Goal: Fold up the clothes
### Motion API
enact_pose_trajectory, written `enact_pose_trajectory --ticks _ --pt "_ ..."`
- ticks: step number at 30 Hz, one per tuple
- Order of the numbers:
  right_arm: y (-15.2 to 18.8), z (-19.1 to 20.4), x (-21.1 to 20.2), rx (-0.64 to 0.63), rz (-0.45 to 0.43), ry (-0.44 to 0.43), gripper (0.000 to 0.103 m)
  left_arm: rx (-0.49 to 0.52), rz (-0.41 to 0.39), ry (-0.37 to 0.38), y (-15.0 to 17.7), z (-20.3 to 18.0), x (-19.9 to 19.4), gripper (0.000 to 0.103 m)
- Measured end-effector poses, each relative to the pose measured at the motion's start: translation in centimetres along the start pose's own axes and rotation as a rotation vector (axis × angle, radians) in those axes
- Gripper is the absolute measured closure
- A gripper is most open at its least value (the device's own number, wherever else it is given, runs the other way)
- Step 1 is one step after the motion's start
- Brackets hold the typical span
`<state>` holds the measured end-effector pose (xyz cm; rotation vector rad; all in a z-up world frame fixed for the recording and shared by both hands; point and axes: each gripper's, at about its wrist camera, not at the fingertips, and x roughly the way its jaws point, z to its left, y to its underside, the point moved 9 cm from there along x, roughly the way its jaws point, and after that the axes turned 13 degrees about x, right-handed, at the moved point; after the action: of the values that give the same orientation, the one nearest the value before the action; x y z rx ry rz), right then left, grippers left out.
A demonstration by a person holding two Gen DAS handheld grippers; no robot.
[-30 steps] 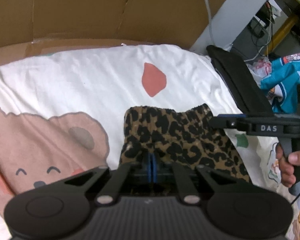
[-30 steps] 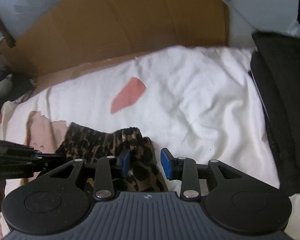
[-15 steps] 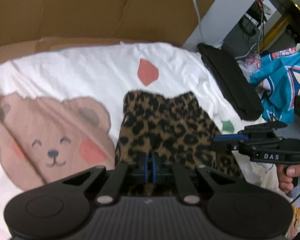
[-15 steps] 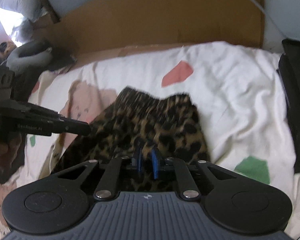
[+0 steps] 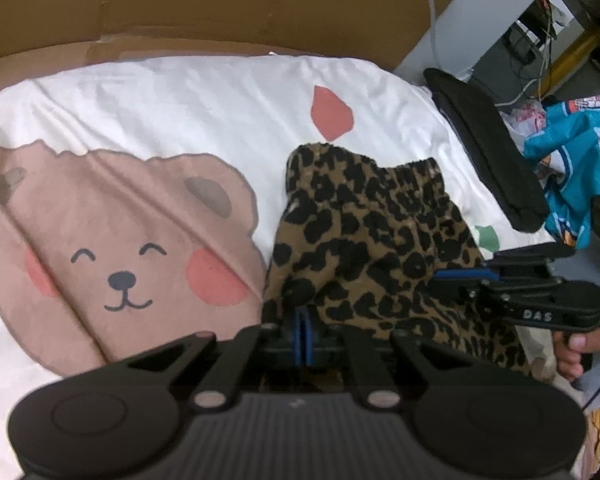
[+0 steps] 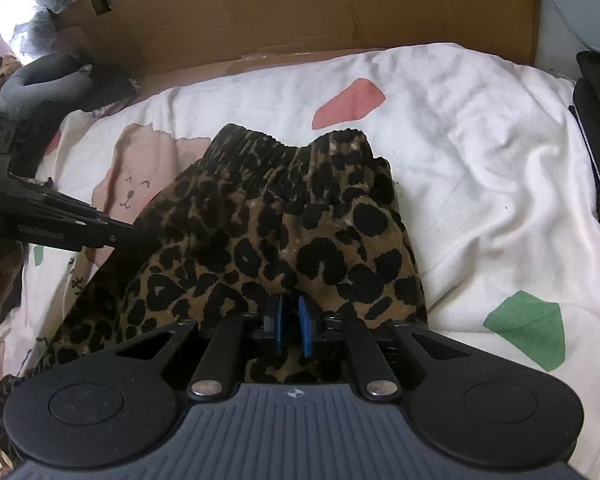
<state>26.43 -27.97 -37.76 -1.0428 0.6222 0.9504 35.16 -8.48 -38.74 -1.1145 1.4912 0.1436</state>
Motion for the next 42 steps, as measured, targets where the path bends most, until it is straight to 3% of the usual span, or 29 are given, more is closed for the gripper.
enact_pose_trajectory --ticks 7,13,17,21,24,26,28,32,35,42 --pt "-0.4 -2.3 -1.0 0.075 -0.025 0.014 0.091 -0.021 -0.063 0.111 -0.9 -3.5 -2.0 0.098" --pt "-0.1 -4.3 -2.9 0.154 -0.058 0.043 0.09 0.059 -0.016 0.193 -0.1 -8.4 -0.1 0.098" --pt "0.6 -4.3 -4.9 0.151 -0.055 0.041 0.088 0.09 0.043 0.136 0.1 -8.6 2.9 0.099" --pt "1.8 -4.5 -6.9 0.171 -0.052 0.042 0.086 0.035 0.057 0.125 -0.4 -8.4 3.6 0.099" --pt "3.3 -4.3 -7.7 0.167 -0.036 0.056 0.083 0.024 0.036 0.124 -1.2 -8.9 1.9 0.096" --pt "4.2 -4.2 -8.3 0.175 -0.032 0.059 0.071 0.033 0.009 0.103 -1.7 -9.1 0.3 0.093" --pt "5.0 -4.2 -8.9 0.192 -0.033 0.056 0.067 0.039 -0.004 0.081 -2.0 -9.0 -1.3 0.088" --pt "5.8 -4.3 -9.9 0.218 -0.033 0.047 0.066 0.014 -0.022 0.028 -1.8 -7.8 -4.2 0.068" --pt "6.5 -4.7 -10.8 0.258 -0.03 0.029 0.059 -0.023 -0.032 0.007 -0.9 -6.5 -6.5 0.062" --pt "8.7 -5.5 -12.3 0.289 -0.005 0.014 0.058 -0.165 -0.066 -0.05 2.8 -2.2 -10.8 0.057"
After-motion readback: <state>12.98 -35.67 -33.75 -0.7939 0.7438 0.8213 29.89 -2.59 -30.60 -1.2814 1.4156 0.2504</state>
